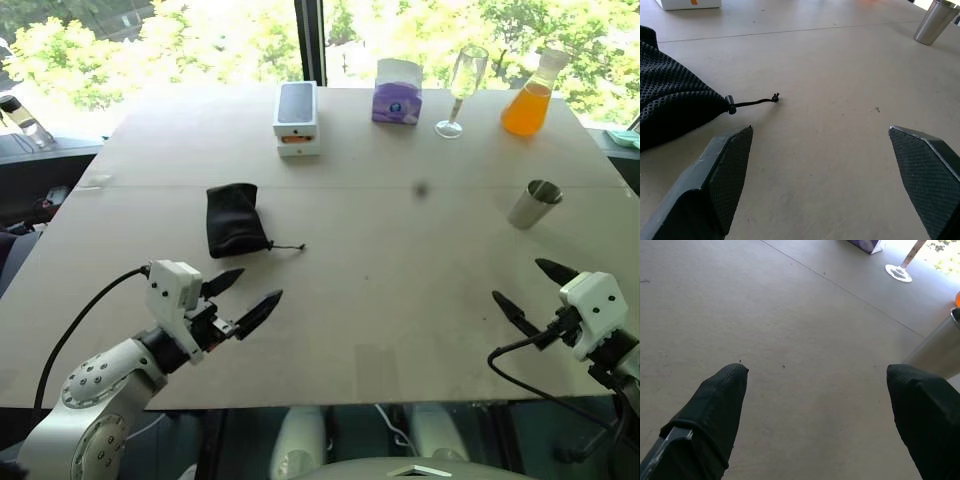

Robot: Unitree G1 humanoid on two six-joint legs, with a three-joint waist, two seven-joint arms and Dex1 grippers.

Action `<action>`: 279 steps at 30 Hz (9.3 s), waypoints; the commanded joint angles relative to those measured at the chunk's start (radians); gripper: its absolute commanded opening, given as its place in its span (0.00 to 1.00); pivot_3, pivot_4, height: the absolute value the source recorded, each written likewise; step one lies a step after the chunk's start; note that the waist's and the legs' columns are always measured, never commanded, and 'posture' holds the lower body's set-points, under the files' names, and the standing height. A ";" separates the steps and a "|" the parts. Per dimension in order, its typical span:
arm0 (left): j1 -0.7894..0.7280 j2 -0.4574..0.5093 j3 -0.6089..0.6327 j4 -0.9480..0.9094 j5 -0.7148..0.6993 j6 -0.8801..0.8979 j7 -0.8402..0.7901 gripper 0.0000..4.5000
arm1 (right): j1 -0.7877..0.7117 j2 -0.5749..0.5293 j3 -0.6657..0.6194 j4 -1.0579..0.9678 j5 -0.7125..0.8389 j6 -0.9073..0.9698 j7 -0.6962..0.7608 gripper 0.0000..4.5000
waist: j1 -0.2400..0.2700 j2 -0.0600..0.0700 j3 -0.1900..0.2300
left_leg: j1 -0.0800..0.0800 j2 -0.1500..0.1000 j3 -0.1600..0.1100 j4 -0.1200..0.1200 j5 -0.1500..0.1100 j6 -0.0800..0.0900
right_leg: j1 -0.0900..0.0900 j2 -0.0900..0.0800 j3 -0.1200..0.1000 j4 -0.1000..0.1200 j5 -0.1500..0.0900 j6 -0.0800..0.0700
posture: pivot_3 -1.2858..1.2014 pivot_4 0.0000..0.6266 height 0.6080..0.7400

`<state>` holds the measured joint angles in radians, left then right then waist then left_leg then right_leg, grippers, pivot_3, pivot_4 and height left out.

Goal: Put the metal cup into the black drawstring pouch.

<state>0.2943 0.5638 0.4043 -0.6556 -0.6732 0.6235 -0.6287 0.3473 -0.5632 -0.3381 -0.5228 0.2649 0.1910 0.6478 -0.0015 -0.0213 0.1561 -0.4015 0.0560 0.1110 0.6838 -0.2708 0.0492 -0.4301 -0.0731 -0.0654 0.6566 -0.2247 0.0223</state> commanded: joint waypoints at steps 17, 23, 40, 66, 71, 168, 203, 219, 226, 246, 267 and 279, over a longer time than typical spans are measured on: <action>-0.153 0.155 -0.026 0.156 0.189 -0.134 0.003 0.99 | -0.023 -0.052 0.040 -0.040 0.116 -0.170 0.189 1.00 | 0.016 0.002 0.001 | -0.001 0.000 0.000 -0.001 0.002 0.003 | 0.000 0.001 0.000 -0.001 0.000 0.000 | 0.52 0.24 0.98; -0.226 0.277 -0.116 0.359 0.424 -0.399 -0.069 0.99 | -0.081 -0.089 0.136 -0.123 0.243 -0.168 0.317 1.00 | 0.016 0.004 0.003 | 0.000 0.001 0.001 -0.002 0.001 0.002 | -0.001 0.000 0.000 -0.003 0.000 -0.001 | 0.52 0.24 0.98; -0.423 0.342 -0.248 0.678 0.753 -0.750 -0.035 0.99 | -0.167 0.001 0.276 -0.183 0.254 -0.204 0.255 1.00 | 0.016 0.003 0.003 | -0.012 0.000 -0.003 -0.004 0.002 0.002 | -0.003 0.001 -0.008 -0.013 0.005 0.000 | 0.52 0.24 0.98; -0.400 0.292 -0.319 0.757 1.170 -0.967 0.424 0.99 | -0.125 -0.003 0.273 -0.126 0.184 -0.251 0.213 1.00 | 0.016 0.002 0.002 | -0.011 0.000 -0.004 -0.003 0.002 0.002 | -0.002 0.001 -0.009 -0.012 0.005 0.000 | 0.52 0.24 0.98; -0.420 0.285 -0.330 0.767 1.161 -0.961 0.429 0.99 | -0.114 0.001 0.282 -0.128 0.172 -0.256 0.208 1.00 | 0.016 0.002 0.002 | -0.011 0.000 -0.004 -0.001 0.003 0.001 | -0.002 0.001 -0.010 -0.010 0.005 0.001 | 0.52 0.24 0.98; -1.109 -0.411 -0.096 0.625 0.119 0.991 0.227 0.00 | -0.617 0.586 -0.135 -0.129 0.575 1.018 -0.199 0.01 | 0.014 0.001 0.003 | -0.013 -0.008 -0.014 0.011 0.005 -0.002 | -0.001 0.001 -0.010 0.005 0.005 0.000 | 0.52 0.24 0.98; -1.068 -0.367 -0.110 0.611 -0.160 0.991 0.329 0.00 | -0.582 0.646 0.167 0.157 0.725 0.750 -0.288 0.01 | -0.012 0.002 0.004 | -0.013 -0.008 -0.015 0.010 0.005 -0.002 | -0.002 0.001 -0.009 0.004 0.005 0.000 | 0.52 0.24 0.98; -1.001 -0.436 0.066 0.688 -0.300 0.991 0.465 0.00 | -0.706 0.789 0.080 0.431 0.898 0.701 -0.406 0.01 | -0.012 0.001 0.004 | -0.013 -0.006 -0.015 0.005 0.005 -0.002 | -0.002 0.001 -0.009 0.002 0.005 0.000 | 0.52 0.24 0.98; -1.043 -0.488 0.125 0.709 -0.470 0.991 0.571 0.00 | -0.699 0.769 0.116 0.445 0.922 0.698 -0.423 0.01 | -0.010 0.001 0.004 | -0.013 -0.006 -0.015 0.004 0.005 -0.002 | -0.002 0.000 -0.005 0.000 0.005 0.000 | 0.52 0.24 0.98; -0.769 -0.315 -0.181 0.379 -0.388 0.649 0.282 0.00 | -0.706 0.685 0.209 0.361 0.954 0.627 -0.469 0.01 | -0.009 0.002 0.004 | -0.012 -0.006 -0.013 0.002 0.005 -0.002 | -0.003 0.001 -0.005 0.000 0.005 0.000 | 0.52 0.24 0.98; -0.885 -0.284 -0.117 0.626 -1.170 0.643 0.680 0.00 | -0.633 0.469 0.543 0.318 0.394 0.292 -0.011 0.01 | -0.009 0.001 0.004 | -0.013 -0.008 -0.015 0.002 0.005 -0.002 | -0.003 0.000 -0.004 0.000 0.005 0.000 | 0.52 0.24 0.98; -0.893 -0.162 -0.283 0.573 -1.196 0.634 0.633 0.00 | -0.719 0.354 0.705 0.446 -0.034 -0.122 0.130 0.01 | -0.010 0.001 0.004 | -0.012 -0.010 -0.014 0.002 0.005 -0.002 | -0.003 0.001 -0.005 0.000 0.005 0.000 | 0.52 0.24 0.98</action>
<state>-0.5564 0.4097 0.1780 0.0016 -1.8071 1.2384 0.0780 -0.3534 -0.2010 0.2751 -0.1120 0.3313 0.1541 0.7332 -0.0112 -0.0203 0.1605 -0.4133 0.0457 0.0965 0.6860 -0.2655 0.0468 -0.4326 -0.0721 -0.0708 0.6565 -0.2197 0.0226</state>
